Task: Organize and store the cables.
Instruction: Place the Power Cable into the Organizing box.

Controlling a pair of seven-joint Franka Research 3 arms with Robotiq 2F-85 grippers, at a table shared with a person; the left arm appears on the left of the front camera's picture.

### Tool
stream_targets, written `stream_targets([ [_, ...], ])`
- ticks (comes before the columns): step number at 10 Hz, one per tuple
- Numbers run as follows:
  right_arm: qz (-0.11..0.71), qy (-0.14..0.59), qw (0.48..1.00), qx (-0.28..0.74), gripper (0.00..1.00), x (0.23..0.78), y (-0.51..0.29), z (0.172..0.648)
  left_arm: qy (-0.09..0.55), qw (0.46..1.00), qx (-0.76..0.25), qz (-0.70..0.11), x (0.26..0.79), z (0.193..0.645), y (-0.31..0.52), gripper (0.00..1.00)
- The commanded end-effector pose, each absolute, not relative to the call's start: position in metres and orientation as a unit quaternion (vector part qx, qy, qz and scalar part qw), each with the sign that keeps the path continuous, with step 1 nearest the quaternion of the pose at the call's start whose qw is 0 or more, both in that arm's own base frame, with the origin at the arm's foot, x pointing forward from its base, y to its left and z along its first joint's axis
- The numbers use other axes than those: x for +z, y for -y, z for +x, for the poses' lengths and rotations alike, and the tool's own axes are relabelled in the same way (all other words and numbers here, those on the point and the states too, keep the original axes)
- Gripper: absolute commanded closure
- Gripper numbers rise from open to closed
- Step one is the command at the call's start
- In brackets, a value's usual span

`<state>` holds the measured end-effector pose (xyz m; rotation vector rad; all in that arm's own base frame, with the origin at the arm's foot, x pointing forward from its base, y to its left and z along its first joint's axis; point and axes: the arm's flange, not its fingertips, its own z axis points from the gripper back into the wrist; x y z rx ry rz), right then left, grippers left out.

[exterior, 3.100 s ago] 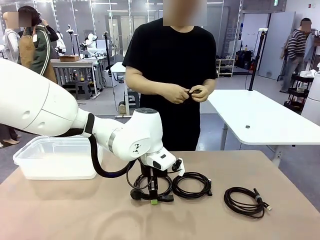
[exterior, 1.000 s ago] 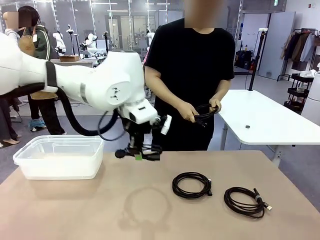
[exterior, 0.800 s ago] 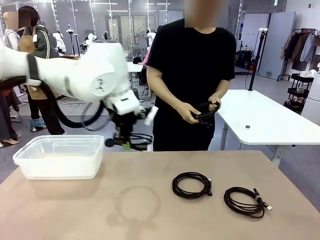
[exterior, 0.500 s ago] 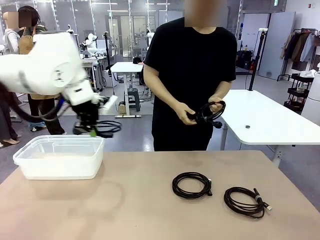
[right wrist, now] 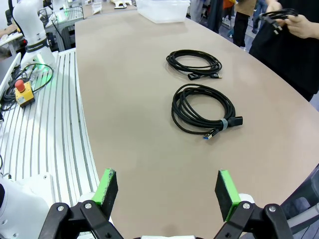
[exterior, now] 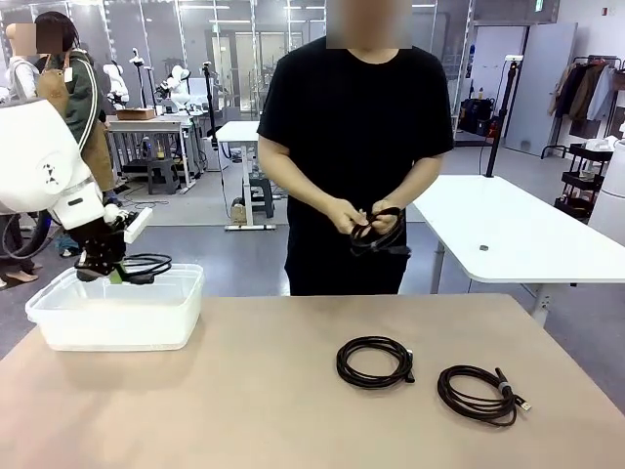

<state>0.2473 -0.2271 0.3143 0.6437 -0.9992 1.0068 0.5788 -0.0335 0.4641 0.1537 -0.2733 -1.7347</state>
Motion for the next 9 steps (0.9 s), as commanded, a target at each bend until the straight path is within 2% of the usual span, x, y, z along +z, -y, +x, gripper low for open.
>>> stream_targets([
  [1, 0.291, 0.457, 0.709, 0.451, 0.00, 0.317, 0.227, 0.247, 0.127, 0.653, -0.745, 0.039, 0.453, 0.599, 0.028, 0.82],
  [6, 0.291, 0.457, 0.709, 0.451, 0.00, 0.317, 0.227, 0.247, 0.112, 0.697, -0.708, 0.015, 0.425, 0.632, 0.019, 0.82],
  [7, 0.291, 0.457, 0.709, 0.451, 0.00, 0.317, 0.227, 0.247, 0.110, 0.697, -0.708, 0.023, 0.426, 0.630, 0.020, 0.60],
  [8, 0.291, 0.457, 0.709, 0.451, 0.00, 0.317, 0.227, 0.247, 0.106, 0.699, -0.707, 0.032, 0.426, 0.628, 0.021, 0.46],
  [9, 0.291, 0.457, 0.709, 0.451, 0.00, 0.317, 0.227, 0.247, 0.104, 0.703, -0.702, 0.037, 0.428, 0.626, 0.022, 0.07],
])
